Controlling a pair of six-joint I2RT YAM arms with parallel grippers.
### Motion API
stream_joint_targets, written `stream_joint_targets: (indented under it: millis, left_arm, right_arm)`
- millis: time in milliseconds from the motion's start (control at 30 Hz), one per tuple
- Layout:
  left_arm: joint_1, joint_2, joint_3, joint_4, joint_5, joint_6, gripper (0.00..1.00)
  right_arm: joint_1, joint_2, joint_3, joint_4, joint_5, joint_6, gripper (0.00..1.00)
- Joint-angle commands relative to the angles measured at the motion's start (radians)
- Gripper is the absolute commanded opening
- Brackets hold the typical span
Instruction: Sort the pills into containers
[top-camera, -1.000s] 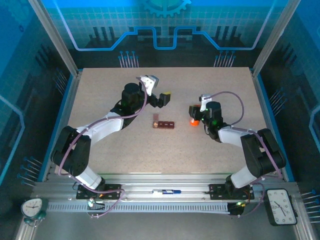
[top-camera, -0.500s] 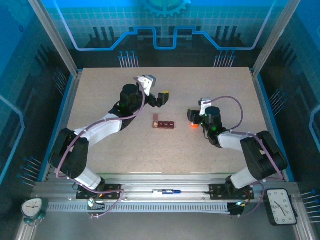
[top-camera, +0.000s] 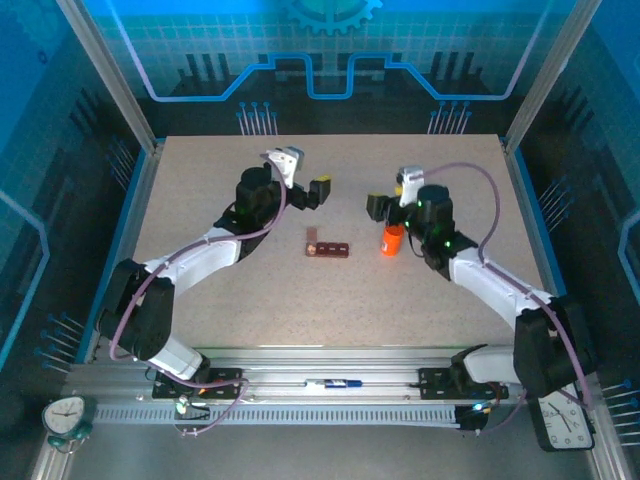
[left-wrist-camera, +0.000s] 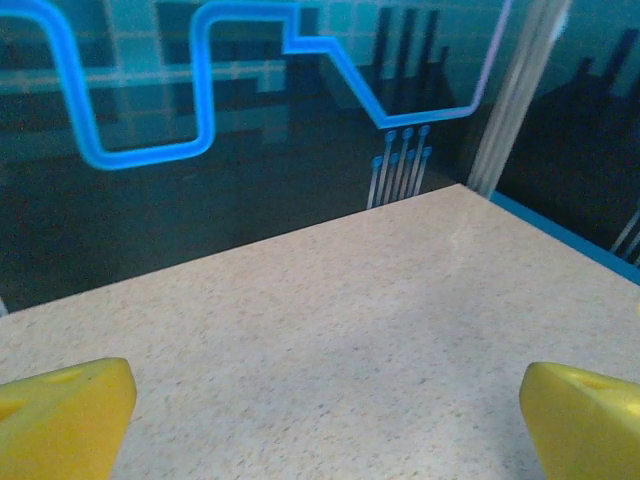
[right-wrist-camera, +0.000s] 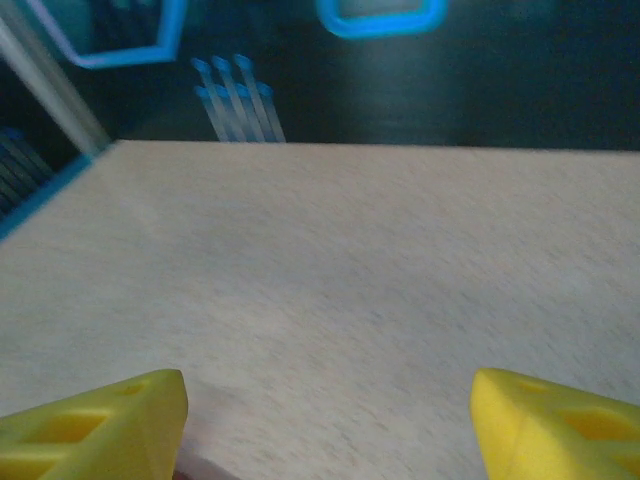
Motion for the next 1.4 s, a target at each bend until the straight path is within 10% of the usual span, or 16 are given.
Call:
stream_joint_targets:
  millis: [0,533,1367]
  left_arm:
    - [0.052,-0.022,0.064,-0.117,-0.039,-0.066,0.99]
    - [0.202,0.142,0.322,-0.671,0.007,-0.141,0.99]
    - [0.127,0.362,0.475,-0.851,0.092,-0.107,0.99]
  right_arm:
    - [0.074,0.057,0.208,-0.346,-0.155,-0.045,0.75]
    - [0.233,0.556,0.686,-0.898,-0.163,-0.033,0.72]
    - [0.174,0.745,0.662,-0.884,-0.084,-0.018,0.67]
